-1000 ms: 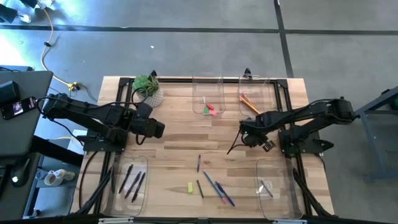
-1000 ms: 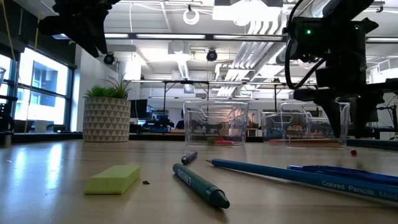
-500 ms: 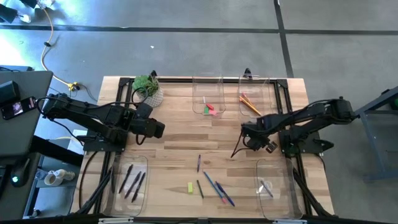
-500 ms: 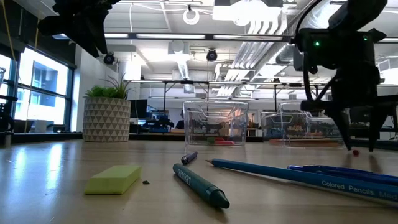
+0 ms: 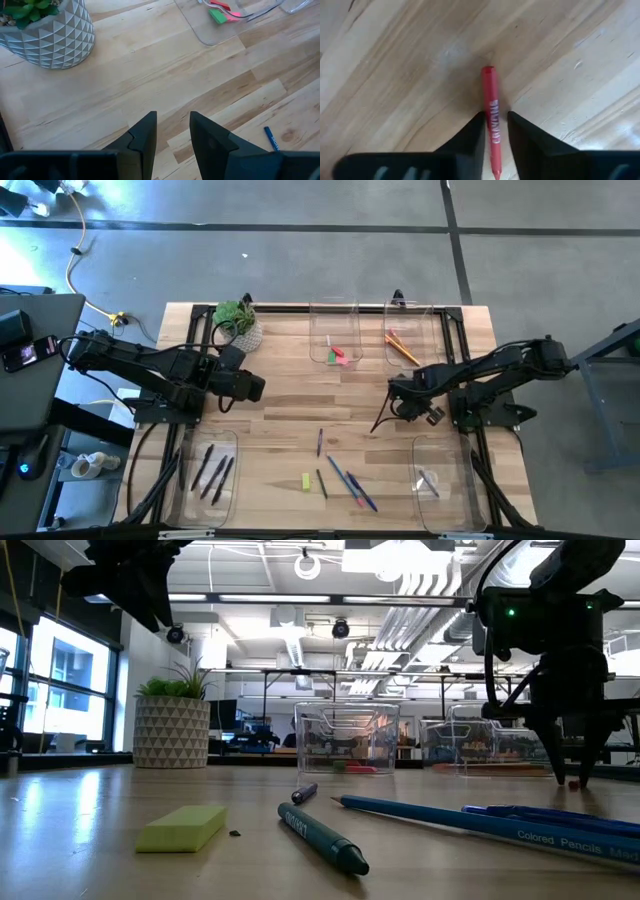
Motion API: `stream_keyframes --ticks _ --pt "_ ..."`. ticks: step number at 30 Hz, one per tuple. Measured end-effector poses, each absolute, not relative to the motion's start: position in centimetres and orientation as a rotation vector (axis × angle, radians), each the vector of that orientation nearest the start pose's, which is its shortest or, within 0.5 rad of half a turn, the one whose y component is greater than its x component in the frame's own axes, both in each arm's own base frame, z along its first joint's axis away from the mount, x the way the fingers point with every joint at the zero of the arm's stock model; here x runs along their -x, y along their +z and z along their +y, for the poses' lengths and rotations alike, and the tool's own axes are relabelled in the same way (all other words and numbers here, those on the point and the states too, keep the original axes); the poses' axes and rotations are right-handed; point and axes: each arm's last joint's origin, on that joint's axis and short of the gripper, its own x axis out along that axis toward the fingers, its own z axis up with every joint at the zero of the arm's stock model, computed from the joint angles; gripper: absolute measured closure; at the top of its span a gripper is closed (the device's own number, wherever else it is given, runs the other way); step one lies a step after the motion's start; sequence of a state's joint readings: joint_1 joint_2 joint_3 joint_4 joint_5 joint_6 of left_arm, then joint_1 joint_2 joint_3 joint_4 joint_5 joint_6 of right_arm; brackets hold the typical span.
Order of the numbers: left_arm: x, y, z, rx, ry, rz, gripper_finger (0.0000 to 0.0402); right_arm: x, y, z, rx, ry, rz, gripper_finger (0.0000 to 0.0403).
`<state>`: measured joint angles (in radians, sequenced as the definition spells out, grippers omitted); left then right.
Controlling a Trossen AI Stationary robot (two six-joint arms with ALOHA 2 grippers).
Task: Sort crayons/erasers/pens/pencils in bins
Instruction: Put the red crayon into the bottom right transparent bin
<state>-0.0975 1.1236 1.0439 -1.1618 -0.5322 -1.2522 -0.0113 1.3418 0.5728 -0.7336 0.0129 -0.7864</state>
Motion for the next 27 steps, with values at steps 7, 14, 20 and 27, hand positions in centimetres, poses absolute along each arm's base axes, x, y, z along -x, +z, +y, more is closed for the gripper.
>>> stream_keyframes --ticks 7,14,20,27 --pt "-18.5 29.4 -0.3 0.697 1.020 0.754 0.0298 -18.5 13.7 -0.2 0.624 0.577 1.417 0.0396" --pt "-18.5 29.4 -0.3 0.697 1.021 0.753 0.0298 -18.5 13.7 -0.2 0.598 0.541 1.428 0.0397" --pt "-18.5 29.4 -0.3 0.696 1.021 0.753 0.0298 -18.6 13.8 -0.3 0.548 0.471 1.443 0.0399" --pt "-18.5 29.4 -0.3 0.661 1.003 0.772 0.0298 -20.2 15.7 -0.3 0.445 0.346 1.403 0.0399"
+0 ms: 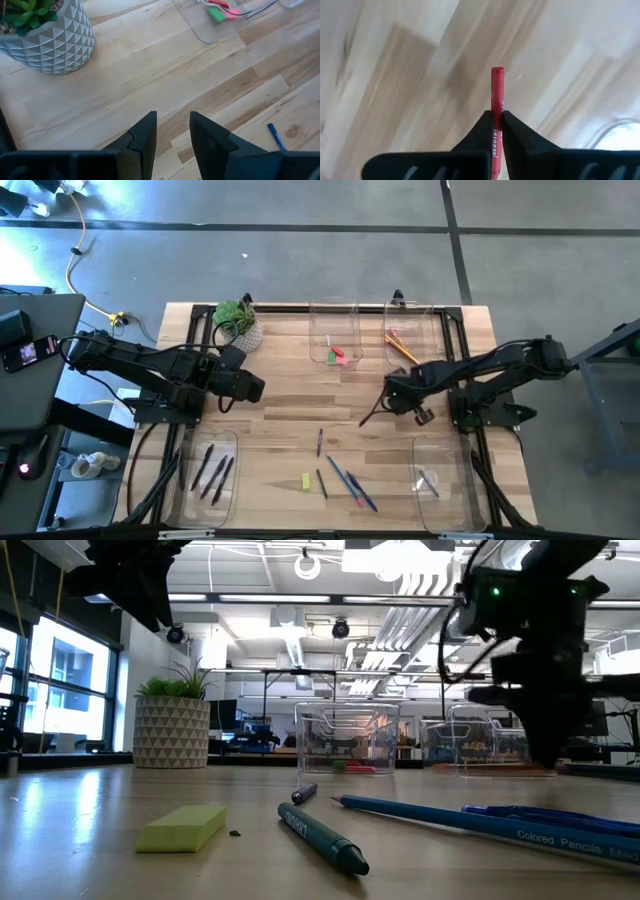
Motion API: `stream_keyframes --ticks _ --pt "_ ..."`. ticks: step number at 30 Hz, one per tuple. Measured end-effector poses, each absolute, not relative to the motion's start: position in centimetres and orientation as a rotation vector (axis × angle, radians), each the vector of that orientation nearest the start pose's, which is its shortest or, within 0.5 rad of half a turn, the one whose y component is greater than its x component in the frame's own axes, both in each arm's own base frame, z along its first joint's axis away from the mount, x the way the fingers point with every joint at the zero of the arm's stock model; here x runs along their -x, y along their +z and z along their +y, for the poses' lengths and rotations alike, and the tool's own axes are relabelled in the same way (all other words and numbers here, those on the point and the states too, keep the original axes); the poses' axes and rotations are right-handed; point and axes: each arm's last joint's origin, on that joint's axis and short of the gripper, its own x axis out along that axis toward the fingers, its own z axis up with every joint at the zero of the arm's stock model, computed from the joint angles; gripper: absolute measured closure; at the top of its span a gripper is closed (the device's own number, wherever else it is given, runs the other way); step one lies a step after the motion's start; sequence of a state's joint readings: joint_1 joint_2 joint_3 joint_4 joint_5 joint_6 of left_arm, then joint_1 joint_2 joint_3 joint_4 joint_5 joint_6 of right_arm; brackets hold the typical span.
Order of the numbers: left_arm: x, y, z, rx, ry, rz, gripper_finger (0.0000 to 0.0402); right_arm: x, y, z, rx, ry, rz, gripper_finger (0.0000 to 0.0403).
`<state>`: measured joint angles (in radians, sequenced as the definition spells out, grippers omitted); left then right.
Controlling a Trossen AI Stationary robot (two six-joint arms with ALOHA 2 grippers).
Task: Sort crayons/erasers/pens/pencils in bins
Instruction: Put the red crayon into the bottom right transparent bin
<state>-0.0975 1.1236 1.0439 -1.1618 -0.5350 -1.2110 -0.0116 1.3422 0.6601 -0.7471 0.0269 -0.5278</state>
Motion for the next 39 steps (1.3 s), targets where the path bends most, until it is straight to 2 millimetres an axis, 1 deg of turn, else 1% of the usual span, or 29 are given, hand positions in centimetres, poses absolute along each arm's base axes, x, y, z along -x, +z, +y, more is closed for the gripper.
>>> stream_keyframes --ticks 7,13,19,22,24,28,31,39 --pt "-18.5 29.4 -0.3 0.631 0.987 0.788 0.0298 -22.1 18.6 -0.3 0.316 0.213 1.332 0.0399" --pt "-18.5 29.4 -0.3 0.567 0.961 0.814 0.0298 -23.6 22.1 -0.3 0.182 0.101 1.279 0.0399" --pt "-18.5 29.5 -0.2 0.472 0.936 0.835 0.0298 -24.3 26.1 -0.2 0.001 -0.032 1.247 0.0399" --pt "-18.5 29.5 -0.2 0.412 0.919 0.850 0.0298 -24.4 27.4 0.2 -0.081 -0.082 1.236 0.0399" --pt "-18.6 29.5 -0.2 0.378 0.906 0.859 0.0298 -24.3 27.7 0.7 -0.138 -0.095 1.238 0.0399" --pt "-18.6 29.5 -0.1 0.347 0.888 0.870 0.0298 -23.8 27.6 2.1 -0.252 -0.109 1.292 0.0399" --pt "-18.7 29.5 0.1 0.347 0.893 0.870 0.0298 -23.4 27.5 3.4 -0.304 -0.135 1.320 0.0399" --pt "-18.7 29.5 0.6 0.276 0.869 0.908 0.0298 -22.3 27.8 6.9 -0.414 -0.184 1.326 0.0399"
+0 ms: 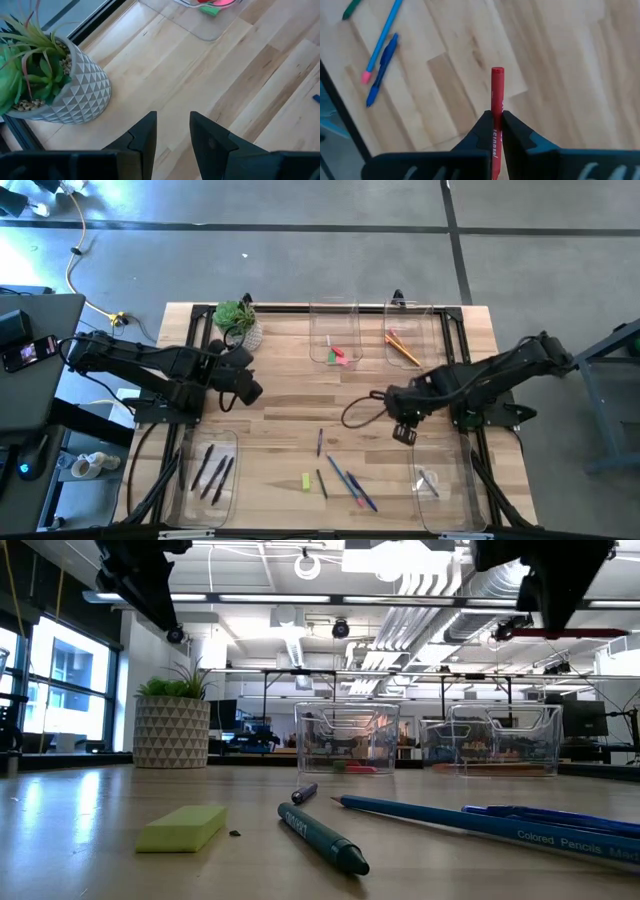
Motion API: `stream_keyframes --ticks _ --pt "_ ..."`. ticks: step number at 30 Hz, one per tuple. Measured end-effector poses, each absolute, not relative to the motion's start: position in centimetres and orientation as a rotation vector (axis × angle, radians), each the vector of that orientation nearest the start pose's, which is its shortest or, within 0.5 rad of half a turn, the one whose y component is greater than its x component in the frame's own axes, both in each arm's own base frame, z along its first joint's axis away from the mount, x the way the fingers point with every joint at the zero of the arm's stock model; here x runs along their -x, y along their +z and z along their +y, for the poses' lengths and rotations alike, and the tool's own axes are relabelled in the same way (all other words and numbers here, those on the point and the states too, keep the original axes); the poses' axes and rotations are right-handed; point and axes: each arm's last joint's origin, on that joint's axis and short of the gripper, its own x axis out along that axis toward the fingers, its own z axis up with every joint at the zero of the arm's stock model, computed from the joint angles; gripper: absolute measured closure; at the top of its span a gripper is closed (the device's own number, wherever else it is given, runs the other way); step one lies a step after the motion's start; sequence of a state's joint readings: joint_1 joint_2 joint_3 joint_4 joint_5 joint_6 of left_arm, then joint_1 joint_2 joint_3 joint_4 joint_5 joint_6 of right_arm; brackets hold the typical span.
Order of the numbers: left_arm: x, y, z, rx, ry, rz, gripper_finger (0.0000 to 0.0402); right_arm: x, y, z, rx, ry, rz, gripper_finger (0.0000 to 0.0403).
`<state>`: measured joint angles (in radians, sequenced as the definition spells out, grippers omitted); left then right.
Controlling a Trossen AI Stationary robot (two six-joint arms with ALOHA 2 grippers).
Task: Sort crayons/erasers/pens/pencils in bins
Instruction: Put the red crayon into the bottom right transparent bin
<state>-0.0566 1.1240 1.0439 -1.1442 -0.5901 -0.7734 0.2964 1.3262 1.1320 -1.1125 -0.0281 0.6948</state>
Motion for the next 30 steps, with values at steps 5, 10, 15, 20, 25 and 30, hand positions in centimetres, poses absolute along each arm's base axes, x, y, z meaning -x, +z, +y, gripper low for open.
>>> stream_keyframes --ticks 5,10,15,20,25,30 --pt "-18.7 29.5 0.6 0.283 0.869 0.910 0.0298 -21.4 27.8 8.9 -0.432 -0.183 1.342 0.0399" --pt "-18.7 29.5 0.6 0.334 0.888 0.893 0.0298 -19.8 28.3 10.6 -0.436 -0.161 1.355 0.0399" --pt "-18.8 29.5 0.5 0.421 0.914 0.855 0.0298 -18.1 28.8 12.2 -0.412 -0.148 1.350 0.0399" --pt "-19.3 29.8 0.5 0.510 0.920 0.773 0.0298 -16.5 28.8 14.0 -0.365 -0.122 1.345 0.0399" --pt "-20.0 30.0 0.3 0.591 0.862 0.726 0.0298 -14.5 28.7 15.8 -0.326 -0.126 1.339 0.0399" --pt "-21.0 30.0 -0.2 0.613 0.819 0.689 0.0298 -12.5 28.7 17.3 -0.312 -0.121 1.306 0.0399"
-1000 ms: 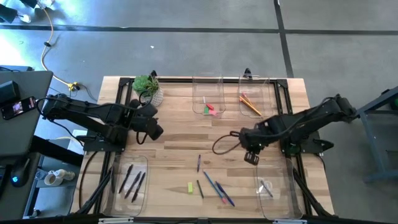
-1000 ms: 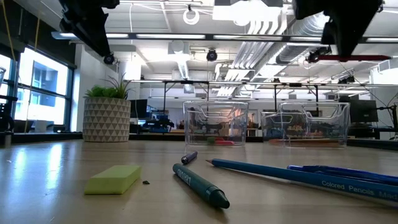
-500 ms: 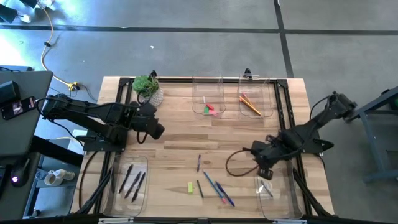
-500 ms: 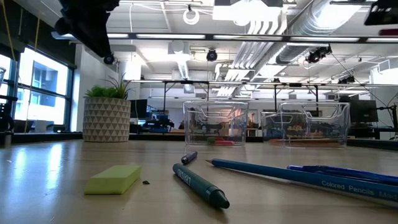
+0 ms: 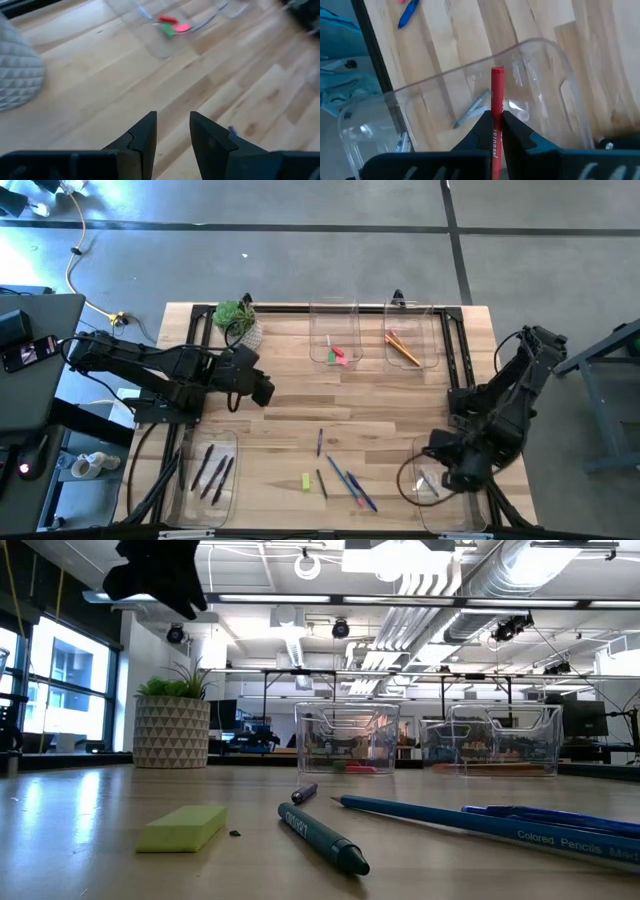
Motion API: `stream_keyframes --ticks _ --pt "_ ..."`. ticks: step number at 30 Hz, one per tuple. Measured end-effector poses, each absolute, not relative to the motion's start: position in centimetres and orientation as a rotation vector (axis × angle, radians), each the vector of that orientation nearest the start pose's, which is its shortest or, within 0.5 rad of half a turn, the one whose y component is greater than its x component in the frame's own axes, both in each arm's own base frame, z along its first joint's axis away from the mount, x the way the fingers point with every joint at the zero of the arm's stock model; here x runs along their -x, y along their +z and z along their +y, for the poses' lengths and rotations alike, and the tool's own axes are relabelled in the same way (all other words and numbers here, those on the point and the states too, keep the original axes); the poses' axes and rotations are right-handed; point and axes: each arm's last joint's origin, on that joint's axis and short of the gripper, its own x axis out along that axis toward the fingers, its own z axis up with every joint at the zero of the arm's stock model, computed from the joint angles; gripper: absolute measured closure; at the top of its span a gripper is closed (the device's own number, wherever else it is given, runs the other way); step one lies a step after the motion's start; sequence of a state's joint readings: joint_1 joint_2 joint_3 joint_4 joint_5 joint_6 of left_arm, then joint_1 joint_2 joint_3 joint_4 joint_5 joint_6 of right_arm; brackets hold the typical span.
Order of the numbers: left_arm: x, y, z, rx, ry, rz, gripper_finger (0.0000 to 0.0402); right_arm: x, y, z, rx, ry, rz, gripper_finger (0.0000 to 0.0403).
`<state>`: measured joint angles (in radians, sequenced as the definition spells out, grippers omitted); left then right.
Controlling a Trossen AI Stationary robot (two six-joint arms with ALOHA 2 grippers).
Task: Sort crayons/erasers/pens/pencils in bins
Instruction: Put the red crayon into the bottom right transparent bin
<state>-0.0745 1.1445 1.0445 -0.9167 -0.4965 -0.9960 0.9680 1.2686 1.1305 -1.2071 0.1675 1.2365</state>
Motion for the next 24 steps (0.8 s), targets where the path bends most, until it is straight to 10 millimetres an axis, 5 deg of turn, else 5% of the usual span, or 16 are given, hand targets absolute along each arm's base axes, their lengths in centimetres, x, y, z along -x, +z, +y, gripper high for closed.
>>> stream_keyframes --ticks 10,24 --pt "-23.7 29.8 -2.0 0.658 0.746 0.662 0.0298 -10.8 27.3 19.8 -0.255 -0.175 1.271 0.0399" --pt "-27.4 32.5 -2.9 0.624 0.698 0.657 0.0298 -12.3 22.8 23.1 -0.140 -0.255 1.326 0.0399"
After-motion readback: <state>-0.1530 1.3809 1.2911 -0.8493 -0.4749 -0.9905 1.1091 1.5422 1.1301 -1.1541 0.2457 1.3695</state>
